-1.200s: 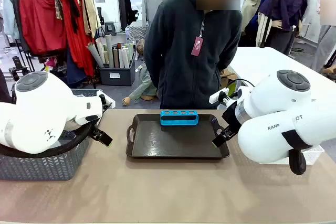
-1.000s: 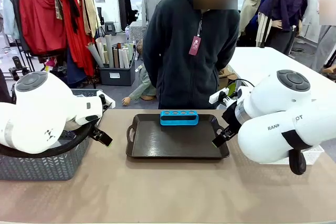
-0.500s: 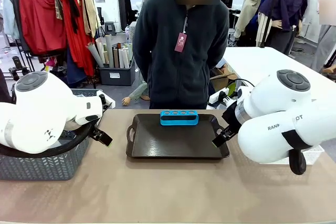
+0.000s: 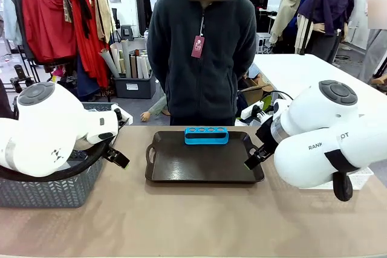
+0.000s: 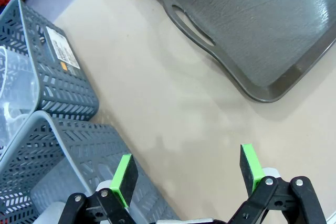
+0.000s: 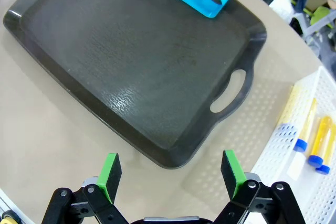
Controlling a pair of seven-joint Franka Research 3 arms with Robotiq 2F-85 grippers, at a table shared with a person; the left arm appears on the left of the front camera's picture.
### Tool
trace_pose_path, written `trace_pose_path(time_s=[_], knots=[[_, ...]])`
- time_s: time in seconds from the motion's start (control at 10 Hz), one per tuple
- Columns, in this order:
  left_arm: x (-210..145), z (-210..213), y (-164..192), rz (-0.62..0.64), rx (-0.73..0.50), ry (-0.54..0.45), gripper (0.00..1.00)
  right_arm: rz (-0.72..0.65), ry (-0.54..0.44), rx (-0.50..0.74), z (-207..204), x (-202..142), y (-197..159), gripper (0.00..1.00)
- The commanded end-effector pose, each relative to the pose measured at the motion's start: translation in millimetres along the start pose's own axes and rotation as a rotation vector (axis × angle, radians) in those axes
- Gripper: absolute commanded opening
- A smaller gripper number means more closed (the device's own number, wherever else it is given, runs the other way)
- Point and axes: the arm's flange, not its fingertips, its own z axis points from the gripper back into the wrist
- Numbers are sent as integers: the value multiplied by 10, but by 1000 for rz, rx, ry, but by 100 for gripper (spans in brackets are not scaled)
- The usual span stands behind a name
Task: Prepare the laboratory tools.
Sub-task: Pick up one Small flask and place it on the Handle tray.
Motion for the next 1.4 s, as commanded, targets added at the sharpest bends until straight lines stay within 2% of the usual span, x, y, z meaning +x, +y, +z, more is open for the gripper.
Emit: trace_pose_path(time_s=[0.0, 0.6, 1.0, 1.3], knots=[[0, 1, 0, 0, 0, 0, 100, -1, 0, 0, 0, 0, -1, 100], [0, 0, 0, 0, 0, 0, 100, 0, 0, 0, 0, 0, 0, 100], [-19, 119, -125, -58, -59, -22, 100, -13, 1, 174, 117, 47, 85, 100], [-147, 427, -126, -176, -62, -105, 100, -5, 15, 252, 281, 170, 99, 100]])
